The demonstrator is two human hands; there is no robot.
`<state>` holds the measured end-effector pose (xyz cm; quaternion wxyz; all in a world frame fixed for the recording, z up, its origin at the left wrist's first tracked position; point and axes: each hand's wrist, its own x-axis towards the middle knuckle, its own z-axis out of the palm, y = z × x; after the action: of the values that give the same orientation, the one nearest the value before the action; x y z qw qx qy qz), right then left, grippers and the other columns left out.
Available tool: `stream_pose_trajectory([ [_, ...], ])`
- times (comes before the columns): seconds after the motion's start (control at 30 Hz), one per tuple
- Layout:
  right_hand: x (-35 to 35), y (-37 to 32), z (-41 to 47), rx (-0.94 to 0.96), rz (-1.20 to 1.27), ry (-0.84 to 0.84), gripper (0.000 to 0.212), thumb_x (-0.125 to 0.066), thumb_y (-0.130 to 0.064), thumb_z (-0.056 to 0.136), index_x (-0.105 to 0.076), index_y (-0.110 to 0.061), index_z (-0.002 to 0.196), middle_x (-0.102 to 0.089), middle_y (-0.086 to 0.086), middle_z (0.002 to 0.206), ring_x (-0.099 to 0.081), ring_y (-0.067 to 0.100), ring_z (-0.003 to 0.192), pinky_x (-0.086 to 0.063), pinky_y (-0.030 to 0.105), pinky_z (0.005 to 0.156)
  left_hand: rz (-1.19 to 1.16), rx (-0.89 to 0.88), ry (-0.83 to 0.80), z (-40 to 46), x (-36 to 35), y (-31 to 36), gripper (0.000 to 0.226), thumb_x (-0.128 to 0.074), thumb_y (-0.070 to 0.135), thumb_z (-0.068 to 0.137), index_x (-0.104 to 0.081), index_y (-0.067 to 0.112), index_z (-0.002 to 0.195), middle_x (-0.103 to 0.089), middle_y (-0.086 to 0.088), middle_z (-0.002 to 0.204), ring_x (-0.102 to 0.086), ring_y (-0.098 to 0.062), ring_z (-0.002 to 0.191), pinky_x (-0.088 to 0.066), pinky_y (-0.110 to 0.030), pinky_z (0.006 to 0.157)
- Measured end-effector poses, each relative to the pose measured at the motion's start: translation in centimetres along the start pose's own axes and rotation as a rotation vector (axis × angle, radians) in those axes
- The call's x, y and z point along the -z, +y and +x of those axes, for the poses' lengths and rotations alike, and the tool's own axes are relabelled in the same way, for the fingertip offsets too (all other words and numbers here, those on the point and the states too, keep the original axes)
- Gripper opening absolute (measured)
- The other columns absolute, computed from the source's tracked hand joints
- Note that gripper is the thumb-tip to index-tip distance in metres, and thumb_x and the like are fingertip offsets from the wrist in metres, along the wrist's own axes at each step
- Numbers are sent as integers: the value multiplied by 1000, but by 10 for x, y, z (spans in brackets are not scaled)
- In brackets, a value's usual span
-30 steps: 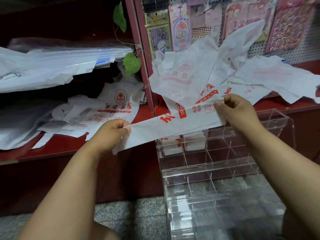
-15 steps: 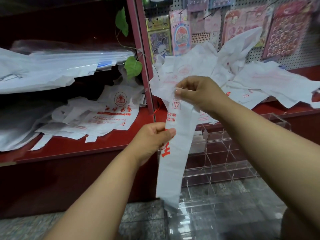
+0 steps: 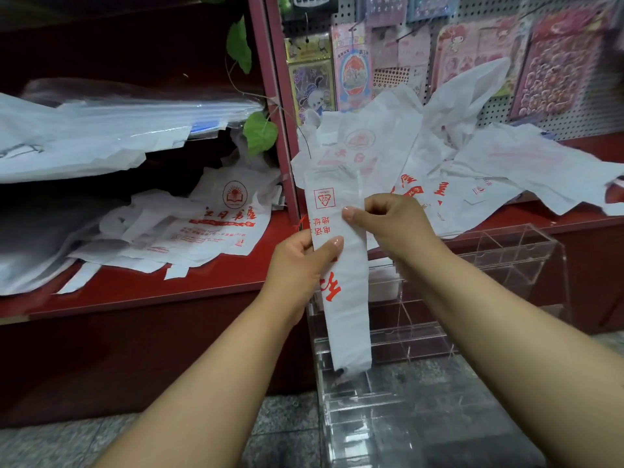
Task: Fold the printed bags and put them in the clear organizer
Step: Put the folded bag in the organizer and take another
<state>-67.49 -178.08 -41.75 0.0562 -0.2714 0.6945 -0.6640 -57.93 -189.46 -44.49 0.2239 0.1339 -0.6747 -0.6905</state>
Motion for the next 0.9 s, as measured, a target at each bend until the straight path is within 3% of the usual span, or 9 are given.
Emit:
stream_pose_trajectory([
  [0.07, -2, -1, -2, -16, -7, -66, 22, -70, -19, 86, -66, -7, 68, -70, 3, 70, -66, 14, 67, -57, 32, 65, 20, -16, 15, 1, 1, 0, 13, -62, 9, 93, -71, 13, 101, -76, -3, 96, -74, -21, 88, -59, -31, 75],
  [0.17, -2, -1, -1, 19, -15, -10, 16, -73, -19, 84, -64, -15, 71, -60, -3, 66, -57, 11, 64, -49, 24, 64, 66, -15, 8, 2, 3, 0, 12, -62, 9, 93, -72, 15, 98, -76, -2, 96, -73, -20, 89, -60, -33, 80],
  [0.23, -1, -3, 0, 51, -9, 57, 17, -76, -19, 81, -61, -16, 71, -56, -2, 68, -52, 11, 66, -47, 25, 64, 92, -14, -6, 2, 5, 1, 11, -63, 9, 93, -72, 16, 97, -76, 0, 95, -74, -19, 88, -60, -31, 79],
  [0.33, -5, -7, -1, 75, -39, 34, 15, -74, -17, 82, -65, -10, 73, -65, 9, 75, -58, 13, 69, -52, 30, 68, 83, -38, -10, 1, 6, 3, 13, -65, 10, 92, -70, 21, 95, -76, 4, 95, -73, -14, 88, -58, -26, 76],
  [0.5, -11, -8, -5, 81, -55, -14, 14, -70, -16, 86, -67, -14, 72, -63, -5, 67, -55, 3, 60, -51, 22, 59, 52, -109, 16, 3, 6, 5, 23, -61, 10, 94, -64, 18, 115, -74, 3, 107, -71, -12, 97, -57, -24, 80],
  [0.63, -12, -13, -6, 120, -38, -37, 7, -72, -13, 83, -71, -7, 81, -66, 11, 76, -57, 14, 66, -51, 27, 62, 6, -80, -30, 1, 8, 7, 20, -58, 7, 95, -67, 19, 107, -75, -1, 105, -71, -17, 97, -58, -29, 82],
  [0.77, -12, -15, -3, 92, 4, -31, 2, -72, -16, 83, -70, -15, 85, -69, 6, 78, -67, 22, 73, -58, 36, 71, -42, -22, -79, -1, 9, 8, 15, -58, 7, 95, -69, 15, 101, -75, -6, 101, -73, -23, 93, -59, -36, 81],
  [0.83, -8, -8, -1, 74, -21, 11, 8, -72, -22, 84, -65, -21, 88, -58, -3, 72, -58, 13, 68, -51, 31, 69, -83, 12, -74, -1, 9, 9, 14, -58, 8, 94, -70, 15, 99, -76, -5, 99, -73, -23, 92, -59, -35, 81],
  [0.9, -1, 4, -9, -17, 15, -31, 9, -68, -29, 86, -63, -22, 89, -60, -6, 75, -57, 6, 68, -50, 28, 69, -129, 39, -47, 1, 9, 10, 12, -59, 7, 93, -70, 12, 98, -76, -6, 97, -73, -22, 89, -58, -35, 80],
])
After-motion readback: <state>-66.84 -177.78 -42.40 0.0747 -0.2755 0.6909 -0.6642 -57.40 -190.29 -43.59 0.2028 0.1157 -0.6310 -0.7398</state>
